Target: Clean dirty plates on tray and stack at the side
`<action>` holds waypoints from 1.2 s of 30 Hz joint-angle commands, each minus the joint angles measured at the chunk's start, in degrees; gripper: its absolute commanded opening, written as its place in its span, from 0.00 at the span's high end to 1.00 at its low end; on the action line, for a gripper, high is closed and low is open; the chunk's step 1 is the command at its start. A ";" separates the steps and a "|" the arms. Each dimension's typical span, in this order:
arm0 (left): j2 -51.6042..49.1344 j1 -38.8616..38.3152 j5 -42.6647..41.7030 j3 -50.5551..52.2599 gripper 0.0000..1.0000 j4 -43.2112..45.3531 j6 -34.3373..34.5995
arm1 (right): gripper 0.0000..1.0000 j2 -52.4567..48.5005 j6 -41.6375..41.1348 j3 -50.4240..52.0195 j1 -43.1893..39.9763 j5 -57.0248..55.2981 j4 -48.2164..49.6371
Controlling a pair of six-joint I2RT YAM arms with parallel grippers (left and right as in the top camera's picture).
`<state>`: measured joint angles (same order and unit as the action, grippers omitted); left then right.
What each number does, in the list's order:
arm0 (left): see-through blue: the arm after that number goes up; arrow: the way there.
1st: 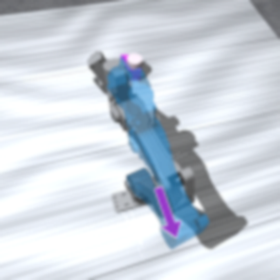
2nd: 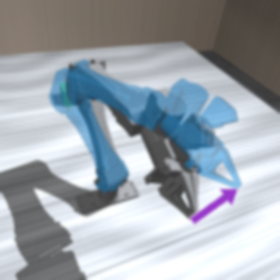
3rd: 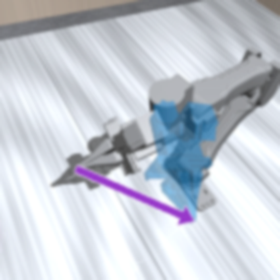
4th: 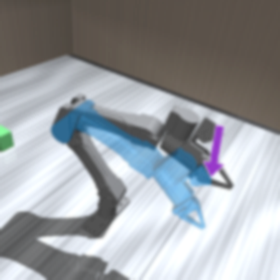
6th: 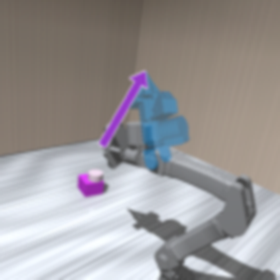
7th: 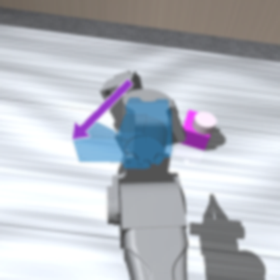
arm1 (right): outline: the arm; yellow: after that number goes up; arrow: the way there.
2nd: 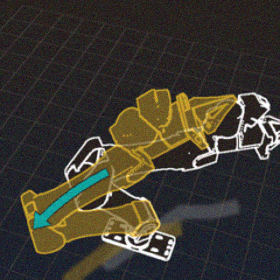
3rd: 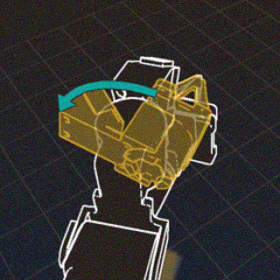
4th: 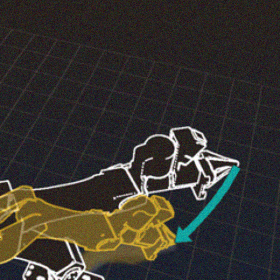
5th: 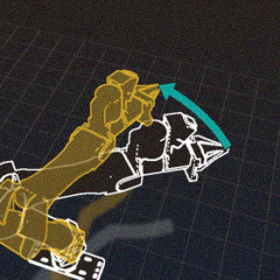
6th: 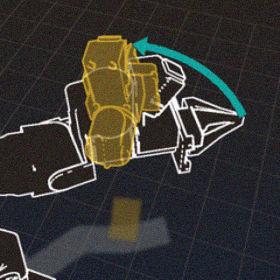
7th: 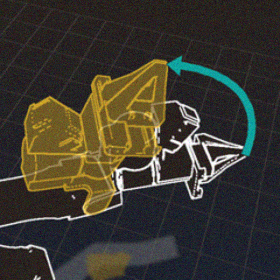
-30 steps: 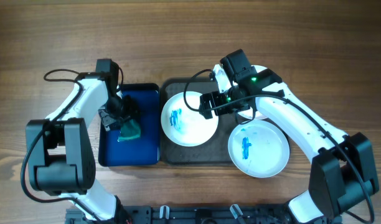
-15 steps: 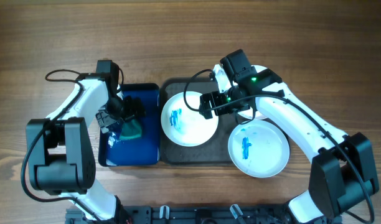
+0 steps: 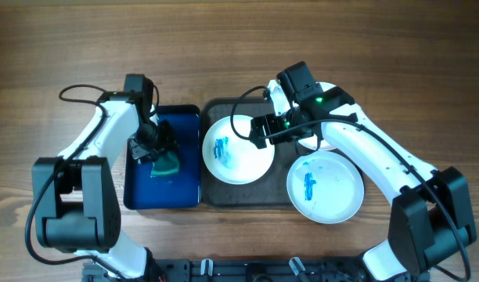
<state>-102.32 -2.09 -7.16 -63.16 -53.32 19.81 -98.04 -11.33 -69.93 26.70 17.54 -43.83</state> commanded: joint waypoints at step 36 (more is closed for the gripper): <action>11.41 -3.06 5.35 -3.74 0.96 -5.35 8.87 | 0.00 0.00 -1.55 0.33 -0.09 0.48 -2.73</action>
<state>-98.72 -2.72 -2.81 -63.81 -57.49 31.73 -98.04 -11.66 -69.82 26.70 17.54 -46.26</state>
